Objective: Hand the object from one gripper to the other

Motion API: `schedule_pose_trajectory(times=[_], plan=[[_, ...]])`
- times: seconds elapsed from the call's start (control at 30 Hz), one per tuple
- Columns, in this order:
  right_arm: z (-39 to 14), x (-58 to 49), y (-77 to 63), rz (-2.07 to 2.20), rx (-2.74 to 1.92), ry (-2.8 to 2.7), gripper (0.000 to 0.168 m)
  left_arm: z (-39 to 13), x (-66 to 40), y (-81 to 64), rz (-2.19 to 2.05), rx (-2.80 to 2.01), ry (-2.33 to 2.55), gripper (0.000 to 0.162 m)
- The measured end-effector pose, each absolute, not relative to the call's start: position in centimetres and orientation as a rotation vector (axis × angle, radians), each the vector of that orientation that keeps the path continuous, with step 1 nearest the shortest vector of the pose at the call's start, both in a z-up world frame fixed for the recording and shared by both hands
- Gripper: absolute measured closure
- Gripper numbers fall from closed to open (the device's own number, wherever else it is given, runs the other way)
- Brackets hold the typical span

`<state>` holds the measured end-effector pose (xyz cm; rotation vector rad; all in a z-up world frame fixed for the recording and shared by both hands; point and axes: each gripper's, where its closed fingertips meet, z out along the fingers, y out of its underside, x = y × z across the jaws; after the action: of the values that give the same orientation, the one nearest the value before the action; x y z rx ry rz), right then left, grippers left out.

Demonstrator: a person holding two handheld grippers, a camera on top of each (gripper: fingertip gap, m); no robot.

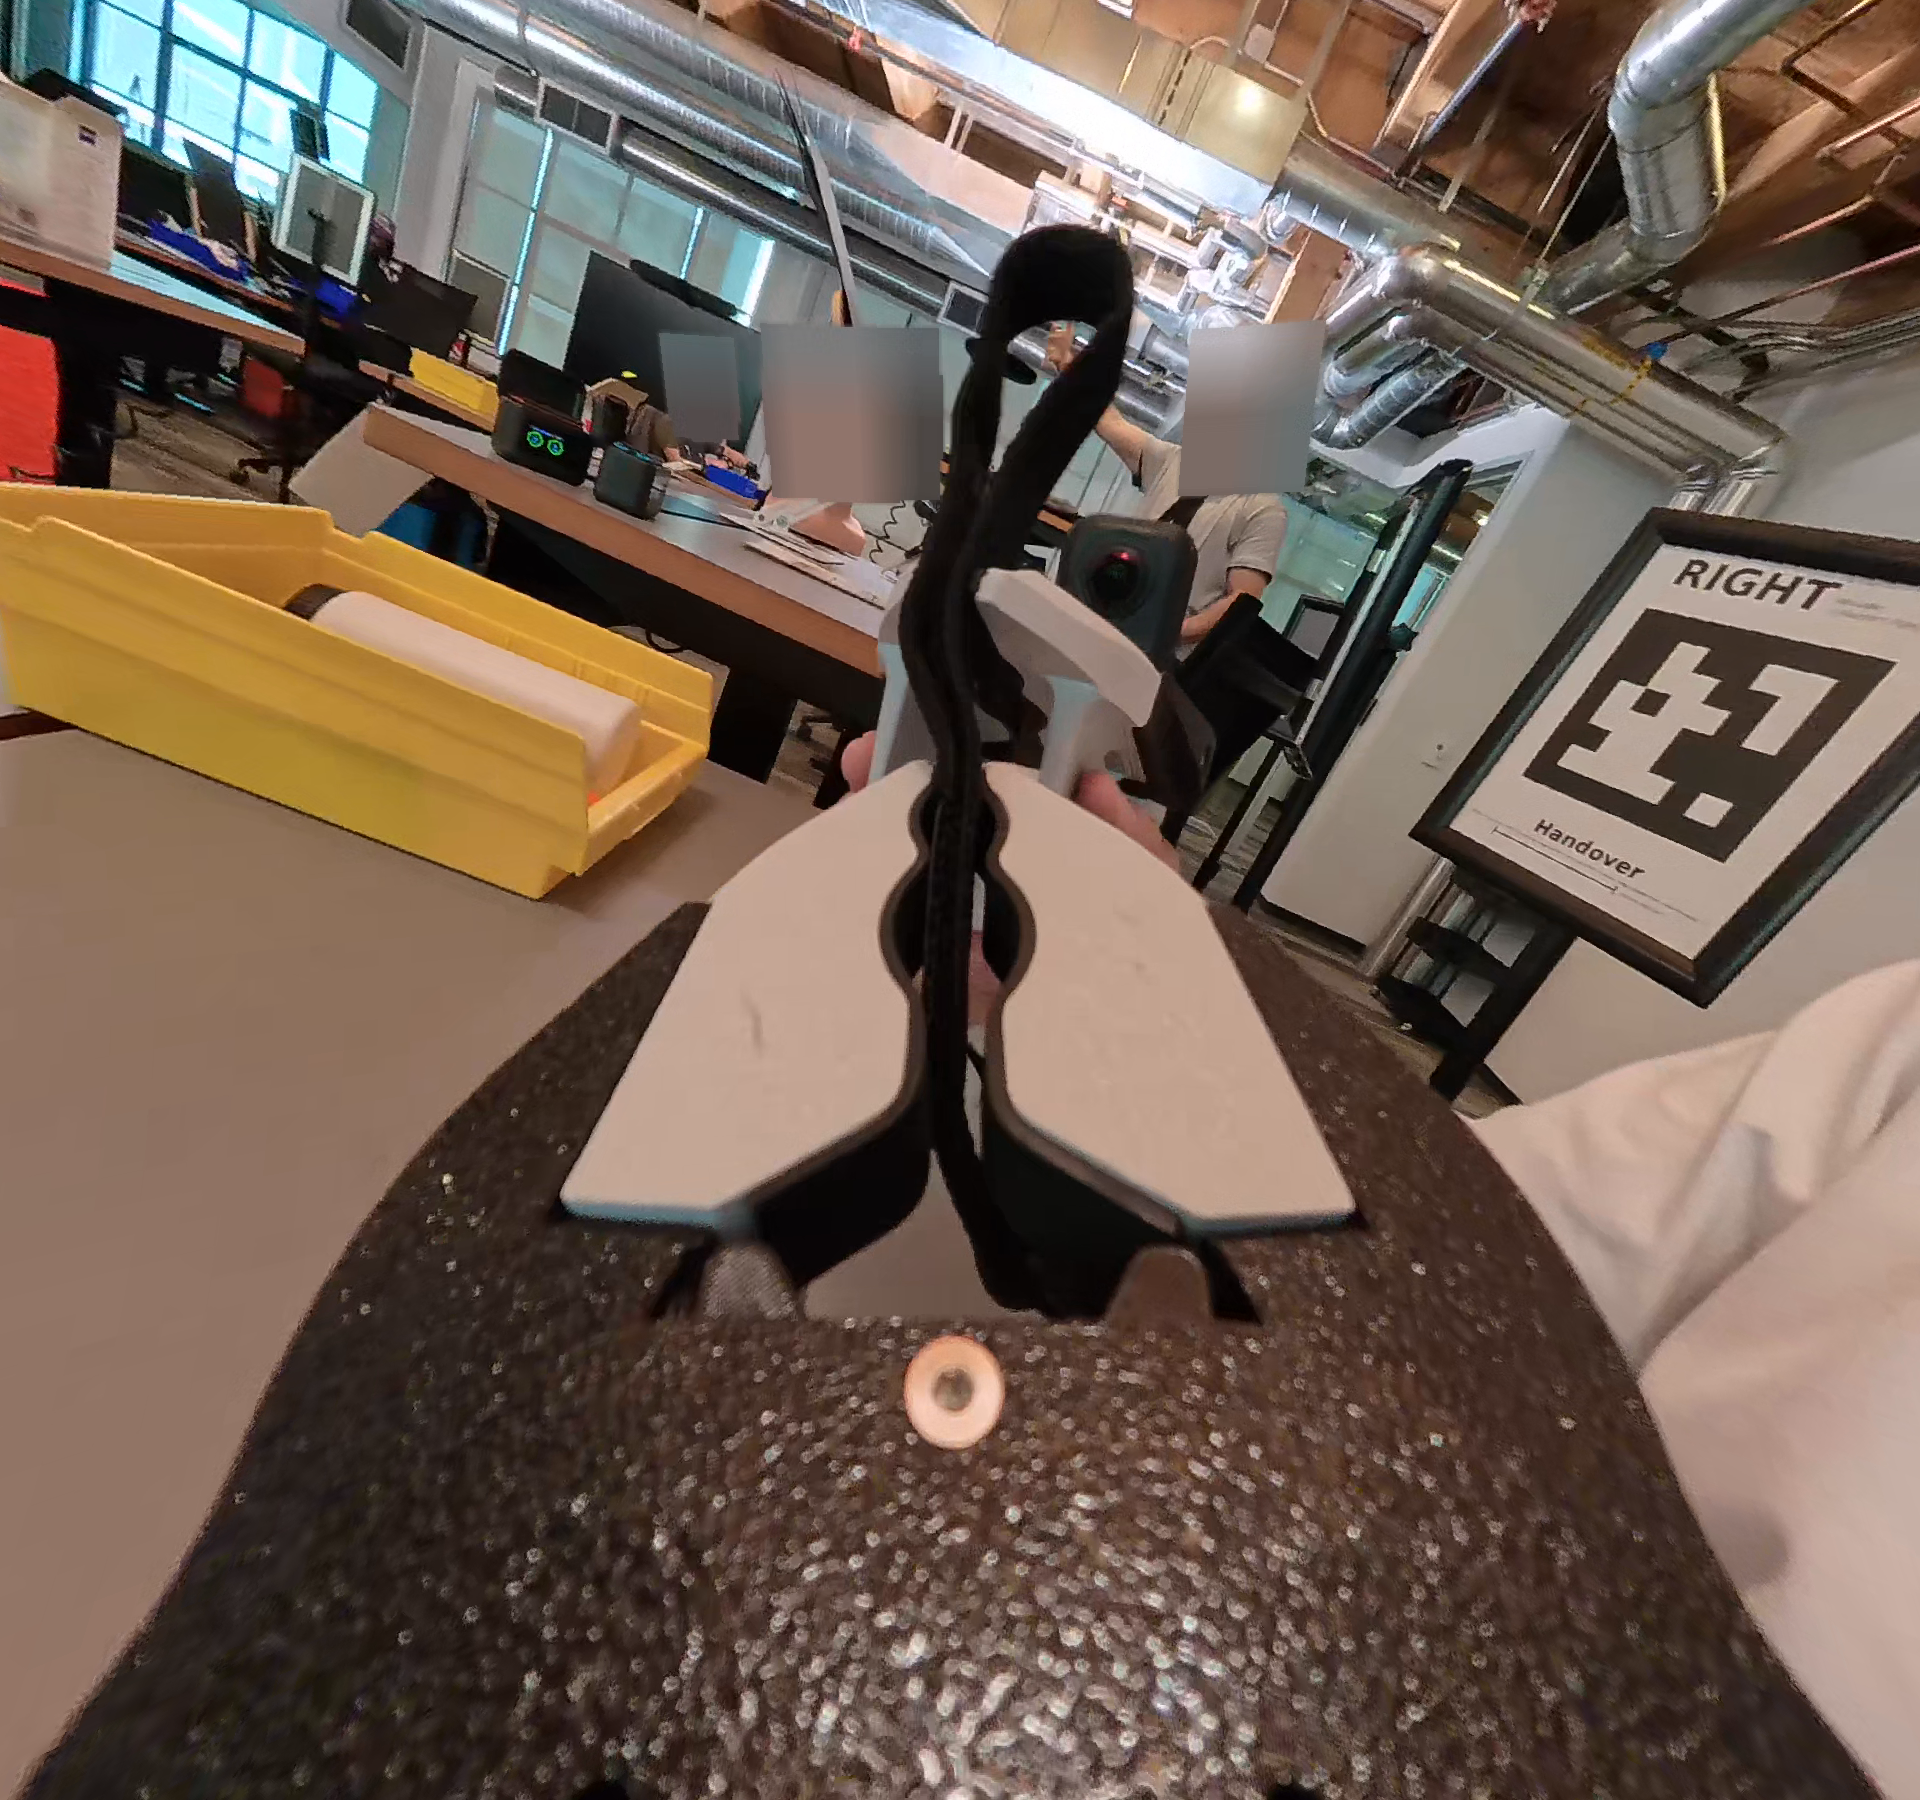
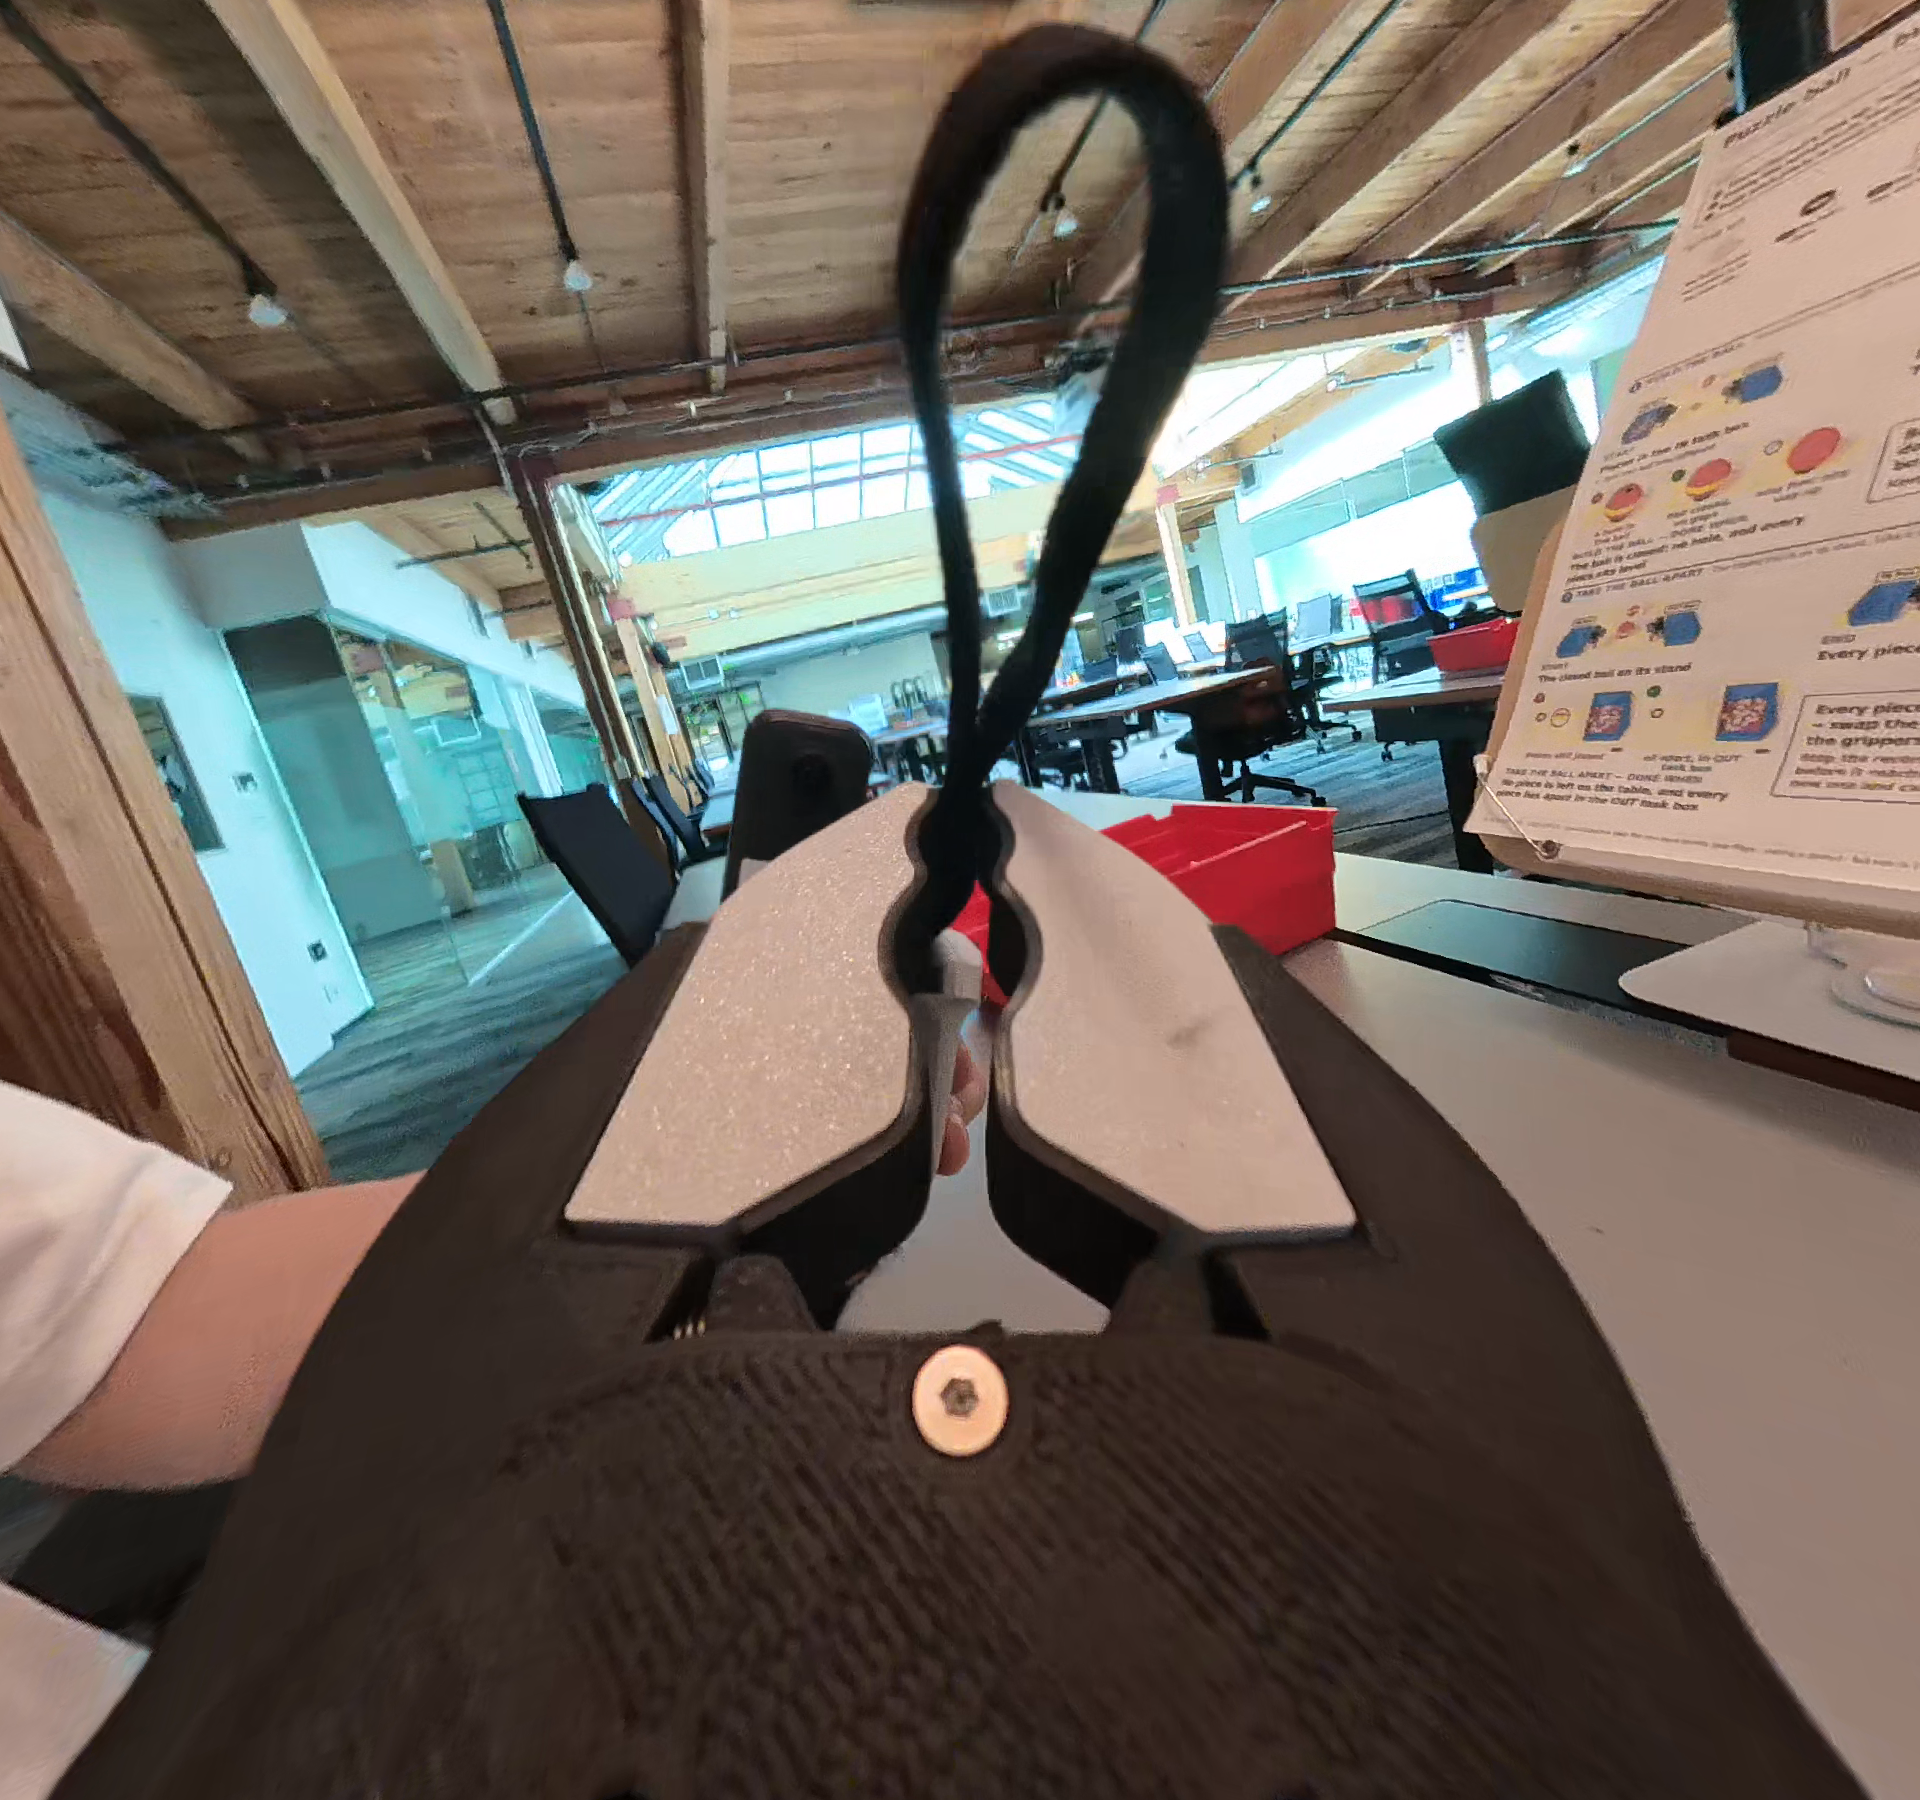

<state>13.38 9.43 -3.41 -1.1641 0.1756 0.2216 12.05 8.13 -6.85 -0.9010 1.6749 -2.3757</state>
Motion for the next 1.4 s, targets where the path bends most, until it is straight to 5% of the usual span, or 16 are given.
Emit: schedule_pose_trajectory(times=[0.07, 0.2, 0.3, 0.43, 0.57, 0.7, 0.8, 0.87, 1.0, 1.3, 1.4], plan=[[-3.9, 13.4, 9.6, 0.181, -1.253, 0.151, 0.164, -7.5, 12.1, 8.2, -2.337, -0.922, 1.714, 0.156], [-6.5, 15.1, 9.0, -0.063, -1.546, 0.16, 0.164, -9.6, 12.9, 9.6, -1.901, -0.86, 1.852, 0.105], [-8.8, 15.7, 8.4, -0.227, -1.757, 0.096, 0.164, -8.4, 12.3, 9.4, -1.717, -0.687, 1.941, 0.1], [-10.2, 13.5, 9.4, -0.229, -1.863, -0.068, 0.163, -7.0, 12.1, 8.3, -1.598, -0.527, 2.062, 0.106], [-11.0, 11.8, 10.2, -0.153, -1.892, -0.131, 0.163, -7.3, 11.9, 7.8, -1.611, -0.42, 2.146, 0.155], [-10.5, 11.6, 10.2, -0.114, -1.852, -0.116, 0.162, -6.6, 11.9, 8.3, -1.691, -0.442, 2.062, 0.157], [-8.8, 13.4, 10.1, -0.205, -1.746, 0.026, 0.128, -4.4, 13.8, 10.9, -1.776, -0.645, 1.809, 0.157], [-7.9, 13.8, 10.1, -0.234, -1.704, 0.083, 0.122, -2.8, 15.3, 13.6, -1.813, -0.802, 1.589, 0.157], [-6.8, 11.7, 11.5, -0.019, -1.592, 0.161, 0.144, -0.5, 16.0, 17.5, -1.916, -0.972, 1.23, 0.157], [-5.2, 12.8, 12.6, 0.656, -1.0, 0.42, 0.122, 1.3, 13.2, 14.5, -2.468, -0.854, 1.054, 0.156], [-4.1, 13.9, 10.9, 0.546, -0.901, 0.384, 0.148, 0.2, 13.1, 13.8, -2.505, -0.86, 1.044, 0.157]])
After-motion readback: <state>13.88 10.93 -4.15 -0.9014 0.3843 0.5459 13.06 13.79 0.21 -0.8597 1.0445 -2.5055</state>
